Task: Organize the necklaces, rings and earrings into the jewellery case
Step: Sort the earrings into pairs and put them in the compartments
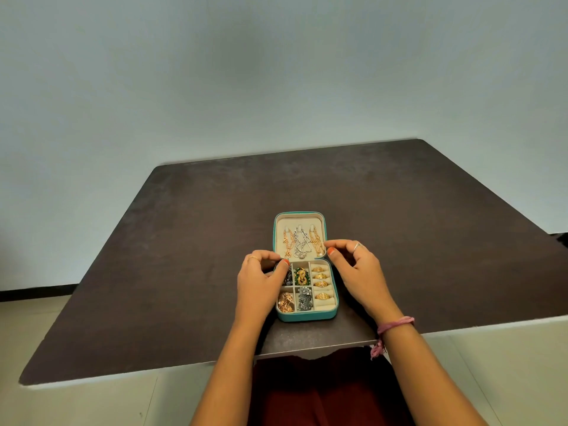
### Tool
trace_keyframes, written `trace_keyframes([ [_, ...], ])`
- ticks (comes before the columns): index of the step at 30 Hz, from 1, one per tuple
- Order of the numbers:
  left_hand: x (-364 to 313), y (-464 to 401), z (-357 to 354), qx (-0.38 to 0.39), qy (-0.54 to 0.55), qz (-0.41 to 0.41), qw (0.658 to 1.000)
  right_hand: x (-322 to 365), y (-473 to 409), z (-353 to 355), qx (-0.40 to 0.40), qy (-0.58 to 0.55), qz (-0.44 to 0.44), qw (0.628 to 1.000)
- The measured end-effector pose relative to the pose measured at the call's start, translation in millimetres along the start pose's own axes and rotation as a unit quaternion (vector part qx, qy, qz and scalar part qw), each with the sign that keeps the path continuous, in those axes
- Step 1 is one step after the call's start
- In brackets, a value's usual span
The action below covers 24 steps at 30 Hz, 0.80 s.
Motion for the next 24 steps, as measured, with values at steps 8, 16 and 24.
trace_keyframes([
  [8,20.4,-2.1,1.5,-0.032,0.331,0.139,0.933,-4.0,1.8,-1.6,0.01,-0.101,-0.057,0.993],
  [16,9.6,1.1,-17.5,-0.043,0.465,0.128,0.875,1.0,6.6,-30.9,0.05,-0.326,-0.137,0.934],
  [24,7.0,-9.1,-27.0,-0.039,0.479,0.121,0.868,5.0,-3.8,-39.1,0.061,-0.331,-0.131,0.932],
])
Point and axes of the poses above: each hand's wrist, its own y-axis away from the middle knuckle, its own z-axis out of the back of the hand, x = y × z, the point moved 9 cm from there along -y, towards the middle knuckle, and after that the axes turned 6 degrees about y, right-handed, at the moved point
